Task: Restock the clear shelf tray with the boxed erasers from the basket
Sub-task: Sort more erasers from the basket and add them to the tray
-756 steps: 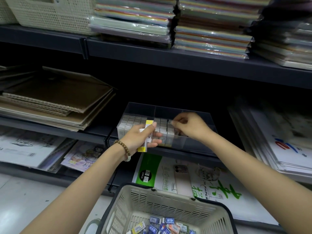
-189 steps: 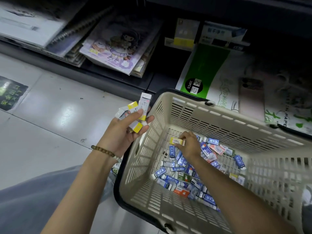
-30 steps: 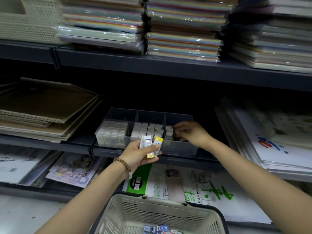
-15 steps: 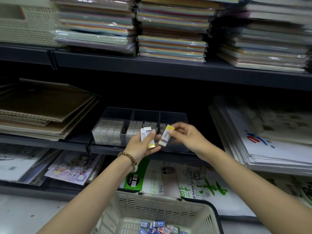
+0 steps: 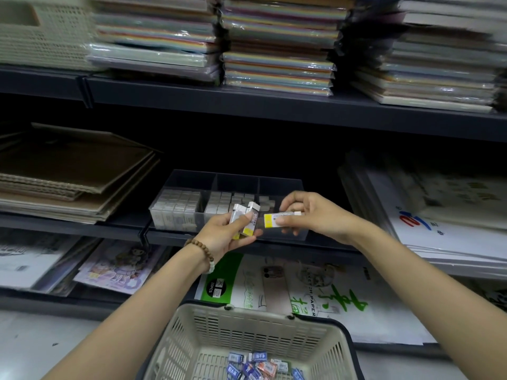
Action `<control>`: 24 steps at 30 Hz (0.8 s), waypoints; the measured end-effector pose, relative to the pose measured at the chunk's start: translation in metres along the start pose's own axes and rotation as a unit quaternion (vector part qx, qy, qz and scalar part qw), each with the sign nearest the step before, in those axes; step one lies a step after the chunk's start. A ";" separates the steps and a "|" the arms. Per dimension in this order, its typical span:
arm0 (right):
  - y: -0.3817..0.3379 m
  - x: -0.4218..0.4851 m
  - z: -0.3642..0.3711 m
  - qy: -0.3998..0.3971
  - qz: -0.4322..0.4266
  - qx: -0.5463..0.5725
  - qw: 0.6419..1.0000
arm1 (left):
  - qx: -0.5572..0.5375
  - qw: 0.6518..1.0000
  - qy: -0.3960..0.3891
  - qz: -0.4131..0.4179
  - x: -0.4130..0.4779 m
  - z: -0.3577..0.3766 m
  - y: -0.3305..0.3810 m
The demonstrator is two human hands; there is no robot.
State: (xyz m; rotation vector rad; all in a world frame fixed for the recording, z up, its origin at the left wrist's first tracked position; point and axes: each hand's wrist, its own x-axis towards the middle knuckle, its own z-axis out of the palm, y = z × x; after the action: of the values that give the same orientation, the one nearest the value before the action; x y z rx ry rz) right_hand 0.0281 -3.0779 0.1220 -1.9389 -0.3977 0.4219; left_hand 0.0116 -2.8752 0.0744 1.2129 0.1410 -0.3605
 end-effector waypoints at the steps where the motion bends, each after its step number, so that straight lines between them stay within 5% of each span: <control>1: -0.001 0.001 0.001 0.004 -0.007 -0.007 1.000 | 0.007 1.000 0.002 0.001 0.001 0.000 -0.001; 10: 0.000 0.015 0.012 0.060 0.003 0.029 0.998 | 0.108 0.990 -0.088 0.023 0.001 -0.001 0.001; 17: 0.003 0.024 0.003 0.053 0.007 0.104 0.993 | 0.031 0.996 -0.076 0.020 0.012 0.003 0.010; 20: 0.004 0.031 -0.017 0.083 -0.001 0.088 0.993 | 0.080 0.992 -0.030 0.088 0.020 -0.006 0.018; 24: 0.010 0.044 -0.028 0.100 -0.010 -0.013 0.995 | 0.293 0.922 0.012 0.254 0.032 -0.019 0.031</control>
State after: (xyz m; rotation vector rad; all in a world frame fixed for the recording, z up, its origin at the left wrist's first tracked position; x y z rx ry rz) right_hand 0.0805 -3.0835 0.1185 -1.9801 -0.2932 0.2079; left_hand 0.0543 -2.8546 0.0859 1.7860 -0.2826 0.0830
